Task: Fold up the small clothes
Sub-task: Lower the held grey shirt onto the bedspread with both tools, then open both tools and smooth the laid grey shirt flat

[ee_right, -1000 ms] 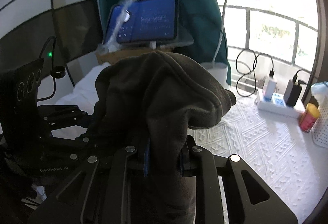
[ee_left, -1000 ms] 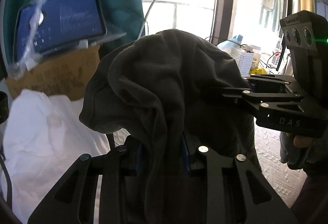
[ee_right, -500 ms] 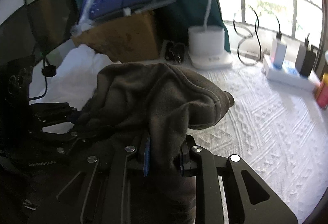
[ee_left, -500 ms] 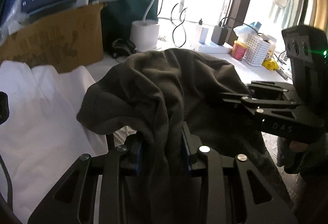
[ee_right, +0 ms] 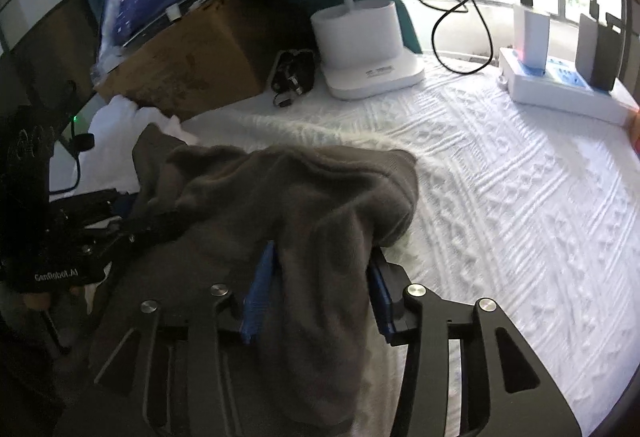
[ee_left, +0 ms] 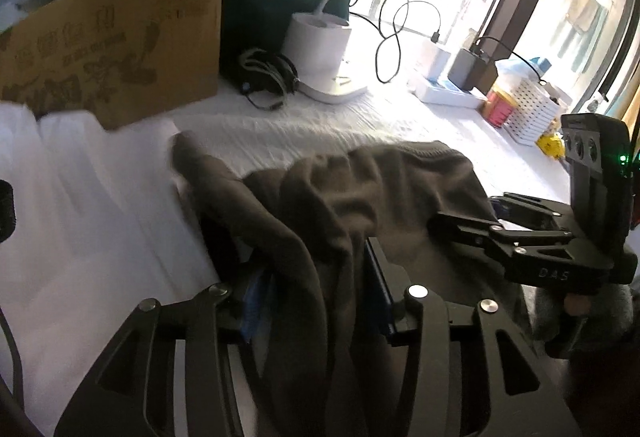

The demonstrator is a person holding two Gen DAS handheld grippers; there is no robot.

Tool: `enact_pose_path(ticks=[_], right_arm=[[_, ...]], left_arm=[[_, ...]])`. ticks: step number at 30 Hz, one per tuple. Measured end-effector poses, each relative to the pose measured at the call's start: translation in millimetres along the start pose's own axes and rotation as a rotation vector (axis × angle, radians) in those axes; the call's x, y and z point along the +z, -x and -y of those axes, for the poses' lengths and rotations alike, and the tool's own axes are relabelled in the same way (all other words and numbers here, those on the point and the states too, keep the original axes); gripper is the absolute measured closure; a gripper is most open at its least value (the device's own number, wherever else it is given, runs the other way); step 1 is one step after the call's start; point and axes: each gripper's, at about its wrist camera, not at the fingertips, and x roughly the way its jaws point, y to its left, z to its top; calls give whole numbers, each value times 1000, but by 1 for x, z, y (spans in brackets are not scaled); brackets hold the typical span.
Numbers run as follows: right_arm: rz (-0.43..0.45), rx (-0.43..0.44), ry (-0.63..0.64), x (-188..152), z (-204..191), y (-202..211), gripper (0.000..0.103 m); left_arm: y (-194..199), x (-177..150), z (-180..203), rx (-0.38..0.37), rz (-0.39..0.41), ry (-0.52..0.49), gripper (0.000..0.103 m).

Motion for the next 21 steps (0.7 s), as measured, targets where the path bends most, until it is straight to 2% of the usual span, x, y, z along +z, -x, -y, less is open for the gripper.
enact_pose_path(ticks=[5,10,14,19,21], right_arm=[[5,-35,-13,8,15,-5,56],[12,-59,4,10,17,-6,56],[28,-119,-9,11,23,-3,55],[27,-131,-16,10,26,-2,52],[27,-135,-15,10,26,-1,52]], left_arm=[[-4,12,-3,87,41,-69,59],[-11,18,-11,118,26,-77,80],[-9,18,-15,147,41,-64,81],[-4,18,-21,200,72,-34,81],[-1,18,-27,188,79,-4,81]])
